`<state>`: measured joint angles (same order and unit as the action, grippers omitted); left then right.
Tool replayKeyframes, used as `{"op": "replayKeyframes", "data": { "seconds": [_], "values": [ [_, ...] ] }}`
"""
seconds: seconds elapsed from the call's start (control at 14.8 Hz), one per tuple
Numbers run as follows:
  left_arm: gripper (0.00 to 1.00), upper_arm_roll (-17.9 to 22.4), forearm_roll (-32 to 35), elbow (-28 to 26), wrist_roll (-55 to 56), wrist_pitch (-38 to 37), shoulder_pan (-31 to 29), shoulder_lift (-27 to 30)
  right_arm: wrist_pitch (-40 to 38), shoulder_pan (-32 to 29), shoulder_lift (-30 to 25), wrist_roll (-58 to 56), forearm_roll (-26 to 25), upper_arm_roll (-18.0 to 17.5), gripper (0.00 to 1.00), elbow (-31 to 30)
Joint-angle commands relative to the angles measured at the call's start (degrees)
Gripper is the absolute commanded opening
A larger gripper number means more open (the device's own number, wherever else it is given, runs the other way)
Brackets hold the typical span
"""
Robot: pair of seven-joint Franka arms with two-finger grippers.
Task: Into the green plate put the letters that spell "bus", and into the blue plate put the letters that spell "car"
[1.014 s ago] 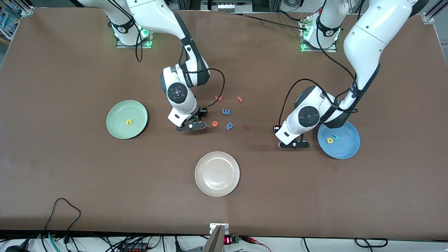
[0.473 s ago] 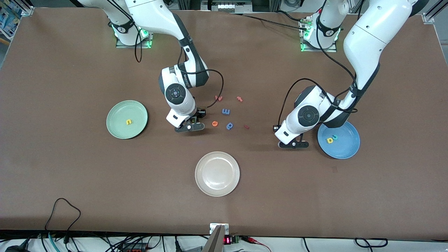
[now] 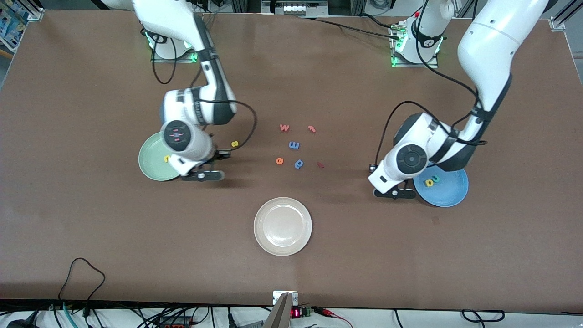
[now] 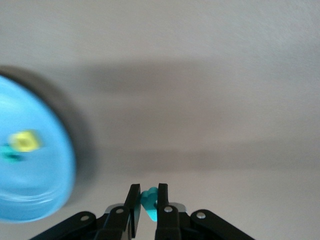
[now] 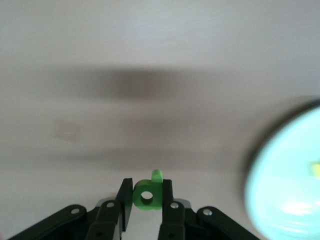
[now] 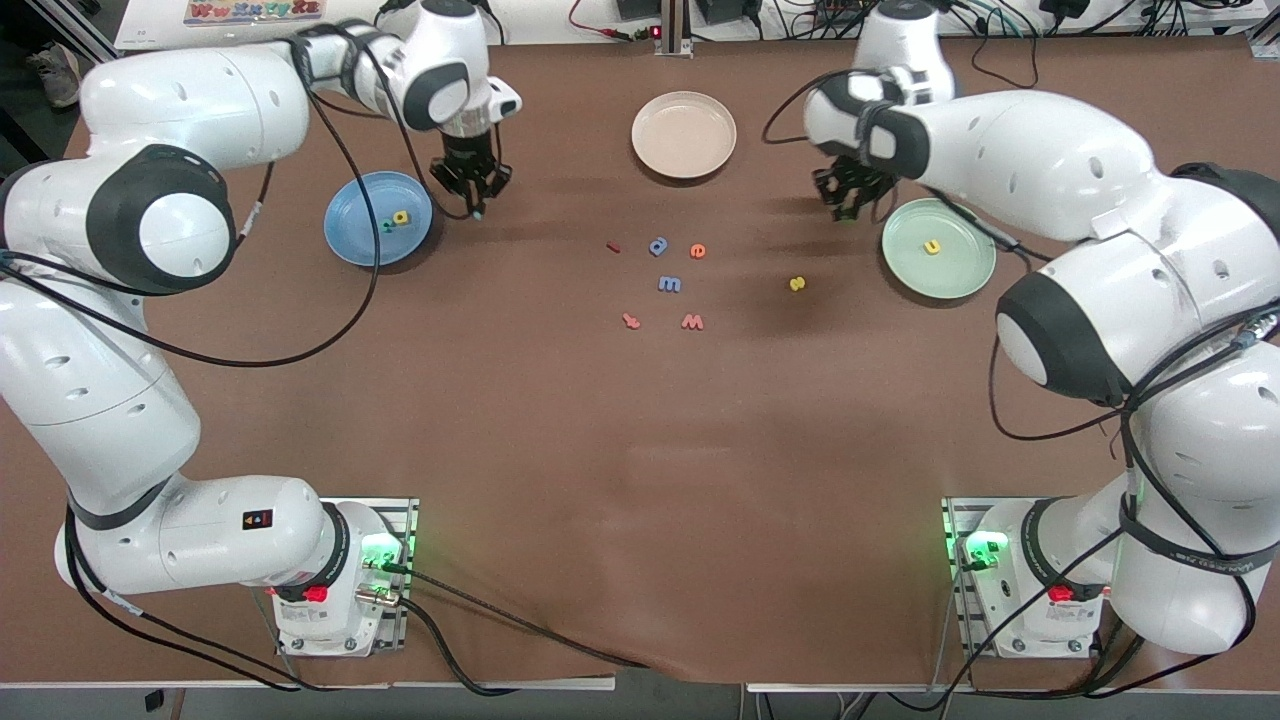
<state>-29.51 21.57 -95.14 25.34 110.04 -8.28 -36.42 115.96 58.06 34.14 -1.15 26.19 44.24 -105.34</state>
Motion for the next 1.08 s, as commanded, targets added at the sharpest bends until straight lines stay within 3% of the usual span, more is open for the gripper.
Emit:
{"op": "replayKeyframes", "data": {
  "seconds": [0.0,0.2,0.41,0.47,0.54,0.61,0.68,0.88,1.01],
  "values": [
    [0.16,1.02,3.45,0.48,-10.16,-1.49,-6.18,-0.32,0.14,1.18,-1.62,-7.43,-0.61,4.08,0.13,-5.37],
    [0.17,1.03,12.59,-0.48,-15.93,1.57,-11.66,-2.86,2.85,1.01,-2.41,-11.84,-0.44,5.41,0.14,-9.43],
    [0.19,1.03,13.06,-2.15,-16.81,4.57,-13.34,-2.87,9.00,0.83,-2.50,-14.23,-0.35,5.59,0.16,-14.17],
    [0.39,0.94,12.97,-2.15,-16.81,4.48,-13.34,-2.87,10.85,1.00,-2.41,-14.23,-0.35,5.50,0.20,-15.58],
    [0.94,0.94,12.71,-2.15,-15.94,4.22,-13.25,-2.87,10.95,0.83,-2.41,-14.14,-0.17,5.50,0.41,-15.94],
    [1.00,0.94,12.62,-2.15,-15.50,3.70,-13.08,-2.69,10.52,0.57,-2.41,-13.45,0.18,5.42,0.88,-15.77],
    [1.00,0.85,12.62,-2.07,-15.32,2.30,-13.08,-2.43,9.38,0.48,-2.76,-13.35,0.44,5.50,1.00,-15.60],
    [1.00,-0.90,11.92,-1.10,-15.93,-2.35,-13.43,0.11,2.28,0.57,-5.92,-12.83,0.71,6.38,1.00,-11.74],
    [1.00,-4.40,9.47,-0.75,-15.59,-6.57,-13.43,2.74,-2.47,1.44,-6.11,-12.65,0.62,6.99,1.00,-8.67]
  ]
}}
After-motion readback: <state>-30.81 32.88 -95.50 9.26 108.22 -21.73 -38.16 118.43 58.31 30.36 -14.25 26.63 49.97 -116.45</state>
